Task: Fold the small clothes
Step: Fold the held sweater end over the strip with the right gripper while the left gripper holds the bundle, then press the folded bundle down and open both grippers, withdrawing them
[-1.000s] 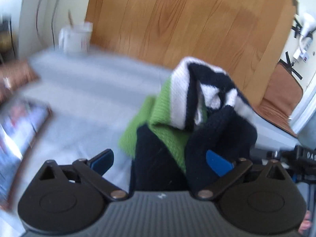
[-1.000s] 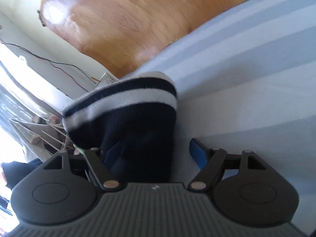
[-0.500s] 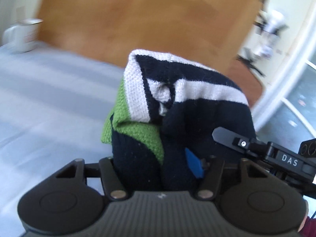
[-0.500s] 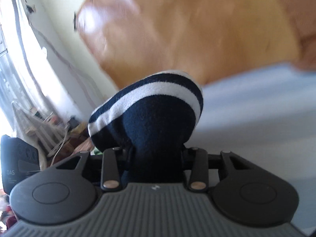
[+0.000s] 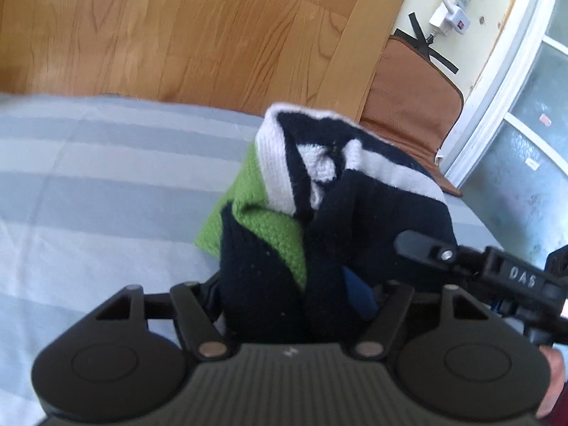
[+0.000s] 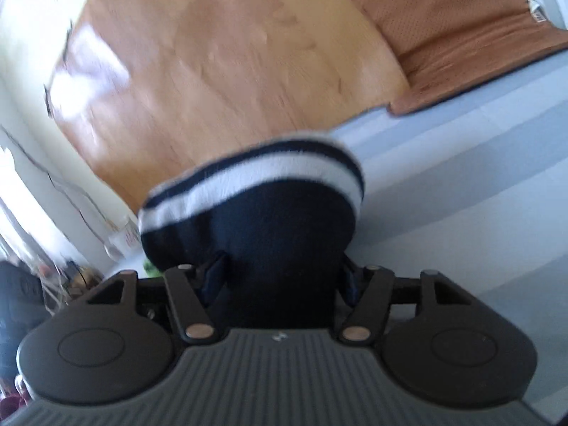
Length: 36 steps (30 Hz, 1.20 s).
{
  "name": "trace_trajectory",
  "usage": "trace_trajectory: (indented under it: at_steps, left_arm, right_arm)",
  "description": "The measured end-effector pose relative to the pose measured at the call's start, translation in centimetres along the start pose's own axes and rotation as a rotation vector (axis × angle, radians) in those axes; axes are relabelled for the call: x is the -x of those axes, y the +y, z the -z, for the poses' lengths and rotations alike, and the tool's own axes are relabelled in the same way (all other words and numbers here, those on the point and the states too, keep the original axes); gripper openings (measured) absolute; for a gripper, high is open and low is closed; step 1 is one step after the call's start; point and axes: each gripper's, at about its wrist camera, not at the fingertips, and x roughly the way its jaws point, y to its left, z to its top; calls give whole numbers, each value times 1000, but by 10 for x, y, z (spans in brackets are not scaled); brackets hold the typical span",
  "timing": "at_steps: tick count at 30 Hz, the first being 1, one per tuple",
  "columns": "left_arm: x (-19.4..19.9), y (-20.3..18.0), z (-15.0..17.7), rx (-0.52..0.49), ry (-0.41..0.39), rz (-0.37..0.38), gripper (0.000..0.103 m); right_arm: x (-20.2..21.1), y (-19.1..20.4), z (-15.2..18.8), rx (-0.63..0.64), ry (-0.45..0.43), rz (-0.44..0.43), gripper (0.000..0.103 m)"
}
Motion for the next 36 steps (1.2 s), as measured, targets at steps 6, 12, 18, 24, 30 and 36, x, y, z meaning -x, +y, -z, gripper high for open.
trace_trajectory:
  at_steps: [6, 12, 18, 24, 30, 36]
  left_arm:
    - [59, -15, -21, -58, -190, -17, 69]
    - [35, -56, -40, -205, -197, -23, 51]
    - [-38, -29, -45, -128, -41, -163, 48]
    - [-38, -19, -48, -71, -28, -168, 68]
    - [-13, -8, -36, 4, -4, -178, 89]
    - [7, -3, -19, -15, -6, -235, 91]
  right_arm:
    - [42, 3, -5, 13, -205, 1, 48]
    - [15, 28, -29, 171, -159, -23, 22]
    - [-57, 20, -48, 242, 34, -3, 12]
    - [-74, 42, -48, 388, 63, 87, 14]
    - [-13, 36, -30, 267, -86, 16, 64]
    - [19, -1, -7, 105, -135, 86, 77]
